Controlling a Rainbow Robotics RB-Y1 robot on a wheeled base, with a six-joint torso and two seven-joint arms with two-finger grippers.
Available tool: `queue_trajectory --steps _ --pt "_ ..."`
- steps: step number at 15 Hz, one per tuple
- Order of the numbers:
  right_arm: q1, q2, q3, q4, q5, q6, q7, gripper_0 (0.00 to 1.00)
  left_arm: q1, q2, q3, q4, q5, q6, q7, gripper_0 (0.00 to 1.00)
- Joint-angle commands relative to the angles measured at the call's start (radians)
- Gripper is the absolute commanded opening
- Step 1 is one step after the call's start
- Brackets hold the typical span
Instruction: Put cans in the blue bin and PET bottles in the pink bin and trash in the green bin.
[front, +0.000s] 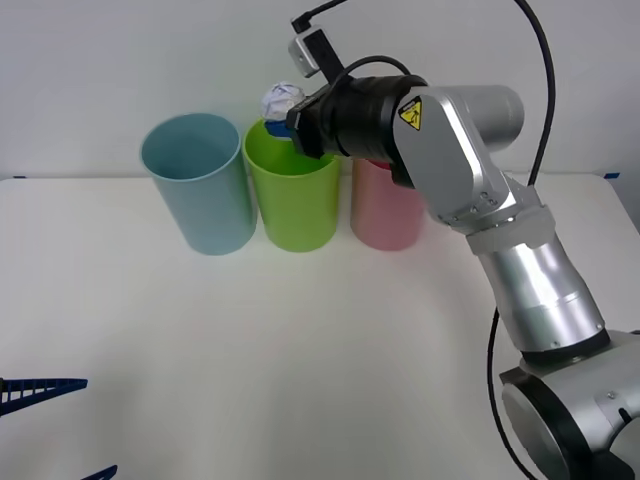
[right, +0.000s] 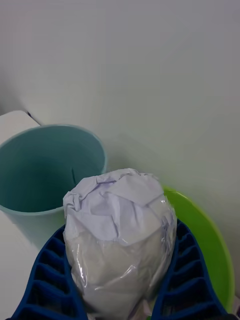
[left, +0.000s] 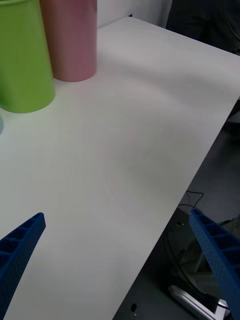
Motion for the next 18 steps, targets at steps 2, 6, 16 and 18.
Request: queue_trajectory --steps 2,6,16,18 --pt "-0.051 0.017 0.003 0.106 0.019 0.046 0.003 0.0 0.0 0.0 0.0 0.0 0.0 0.0 0.0 1.0" --pt "-0.08 0.025 0.003 0.192 0.039 0.105 0.008 0.0 0.0 0.0 0.0 0.0 0.0 0.0 0.0 1.0" --pt "-0.083 0.026 0.007 0.206 0.064 0.121 -0.002 0.0 0.0 0.0 0.0 0.0 0.0 0.0 0.0 1.0" --pt "-0.083 0.025 0.008 0.206 0.067 0.121 0.0 0.0 0.0 0.0 0.0 0.0 0.0 0.0 0.0 1.0"
